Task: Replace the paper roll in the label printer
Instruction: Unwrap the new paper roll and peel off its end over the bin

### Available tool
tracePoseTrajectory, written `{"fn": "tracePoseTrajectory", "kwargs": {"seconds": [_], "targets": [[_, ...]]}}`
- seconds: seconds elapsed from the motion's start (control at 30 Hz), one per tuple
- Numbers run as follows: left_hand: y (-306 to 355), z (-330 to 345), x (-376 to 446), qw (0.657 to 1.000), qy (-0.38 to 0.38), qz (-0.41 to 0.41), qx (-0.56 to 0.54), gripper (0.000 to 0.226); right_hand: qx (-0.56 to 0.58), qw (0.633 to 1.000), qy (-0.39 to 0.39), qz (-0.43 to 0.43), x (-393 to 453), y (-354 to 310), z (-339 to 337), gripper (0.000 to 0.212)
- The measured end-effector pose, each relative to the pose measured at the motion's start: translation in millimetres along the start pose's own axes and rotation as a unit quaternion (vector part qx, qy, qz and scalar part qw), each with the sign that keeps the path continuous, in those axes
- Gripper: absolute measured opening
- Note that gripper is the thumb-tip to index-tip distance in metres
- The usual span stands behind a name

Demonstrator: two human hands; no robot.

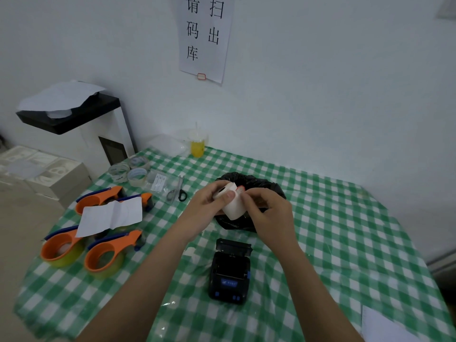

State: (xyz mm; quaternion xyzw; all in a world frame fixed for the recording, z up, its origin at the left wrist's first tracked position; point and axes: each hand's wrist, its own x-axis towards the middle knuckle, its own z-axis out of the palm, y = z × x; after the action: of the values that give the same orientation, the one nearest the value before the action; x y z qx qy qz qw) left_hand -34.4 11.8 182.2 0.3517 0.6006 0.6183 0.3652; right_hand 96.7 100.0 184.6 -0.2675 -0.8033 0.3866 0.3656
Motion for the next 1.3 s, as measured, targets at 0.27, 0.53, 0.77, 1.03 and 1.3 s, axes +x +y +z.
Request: {"fn": "tracePoseTrajectory", "kwargs": {"seconds": [0.27,0.53,0.77,1.03,1.3], "targets": [[-1.6,-0.6,0.8,1.000,0.004,-0.007,-0.008,0.026,0.065,0.996,0.005,0.066,4.0,2.7,-0.7,0.008],[-7.3,-2.5,3.6,1.000,0.005,-0.012,-0.006,0.019,0.120,0.985,0.021,0.124,11.9,11.5,-3.5,0.011],[-15.7,-6.2,12.7,0.999,0.012,-0.024,-0.017,0.016,0.144,0.977,0.050,0.152,20.1,26.6,-1.5,0.011],[-34.8,-17.4,34.1,0.998,0.039,-0.053,-0.019,0.018,0.112,0.960,0.072,0.246,38.2,71.6,0.1,0.004],[-70.8,-28.0,68.1,0.991,0.058,-0.117,-0.014,0.022,-0.005,0.954,0.019,0.301,86.2,137.3,39.6,0.008]]}}
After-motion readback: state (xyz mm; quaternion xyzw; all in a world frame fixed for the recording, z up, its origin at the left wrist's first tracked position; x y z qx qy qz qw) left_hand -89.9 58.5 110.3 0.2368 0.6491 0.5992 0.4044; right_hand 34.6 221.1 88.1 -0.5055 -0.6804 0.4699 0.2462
